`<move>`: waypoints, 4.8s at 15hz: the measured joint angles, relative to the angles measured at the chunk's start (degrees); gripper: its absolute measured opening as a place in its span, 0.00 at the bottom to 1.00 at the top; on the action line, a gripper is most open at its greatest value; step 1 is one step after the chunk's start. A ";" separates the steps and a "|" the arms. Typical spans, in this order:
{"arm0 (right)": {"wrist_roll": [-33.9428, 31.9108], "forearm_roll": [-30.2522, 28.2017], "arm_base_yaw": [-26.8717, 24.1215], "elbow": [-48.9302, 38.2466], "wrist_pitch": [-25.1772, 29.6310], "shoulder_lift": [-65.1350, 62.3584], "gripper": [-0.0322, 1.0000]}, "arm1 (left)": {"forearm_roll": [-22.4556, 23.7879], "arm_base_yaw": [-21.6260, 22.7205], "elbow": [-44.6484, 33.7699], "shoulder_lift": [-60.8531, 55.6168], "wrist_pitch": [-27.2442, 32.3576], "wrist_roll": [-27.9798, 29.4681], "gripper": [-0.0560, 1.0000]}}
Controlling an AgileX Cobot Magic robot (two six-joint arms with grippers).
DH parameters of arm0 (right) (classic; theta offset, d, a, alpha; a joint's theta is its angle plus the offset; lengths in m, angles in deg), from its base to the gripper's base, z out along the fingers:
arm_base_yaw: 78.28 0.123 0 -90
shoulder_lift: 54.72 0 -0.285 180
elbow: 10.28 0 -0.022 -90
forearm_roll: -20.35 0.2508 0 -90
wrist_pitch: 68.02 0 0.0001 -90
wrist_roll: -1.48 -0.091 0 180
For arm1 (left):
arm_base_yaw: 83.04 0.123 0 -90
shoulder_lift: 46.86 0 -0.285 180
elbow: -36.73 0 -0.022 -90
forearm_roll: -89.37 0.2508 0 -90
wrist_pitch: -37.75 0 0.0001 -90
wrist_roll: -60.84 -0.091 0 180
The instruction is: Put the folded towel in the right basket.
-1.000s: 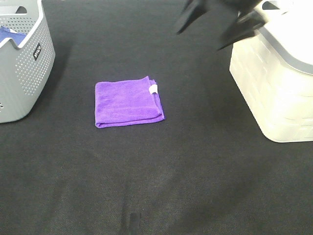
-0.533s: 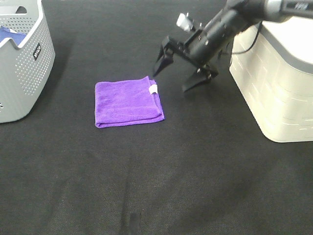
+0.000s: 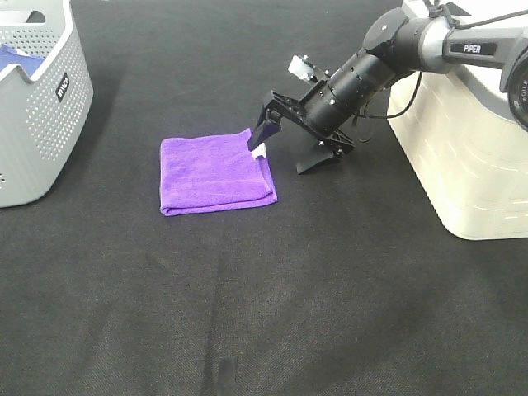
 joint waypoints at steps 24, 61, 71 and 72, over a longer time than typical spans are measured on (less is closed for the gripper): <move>-7.05 -8.54 4.64 29.68 11.40 -10.26 0.11 | 0.00 0.00 0.00 0.00 0.00 0.00 0.99; -11.52 -38.39 -11.92 -66.18 7.16 -114.19 0.98 | 0.00 0.00 0.00 0.00 0.00 0.00 0.99; -11.52 -39.19 -11.92 -87.15 7.51 -145.82 0.98 | 0.00 0.00 0.00 0.00 0.00 0.00 0.99; -11.52 -39.19 -11.92 -87.15 7.51 -145.82 0.98 | 0.00 0.00 0.00 0.00 0.00 0.00 0.99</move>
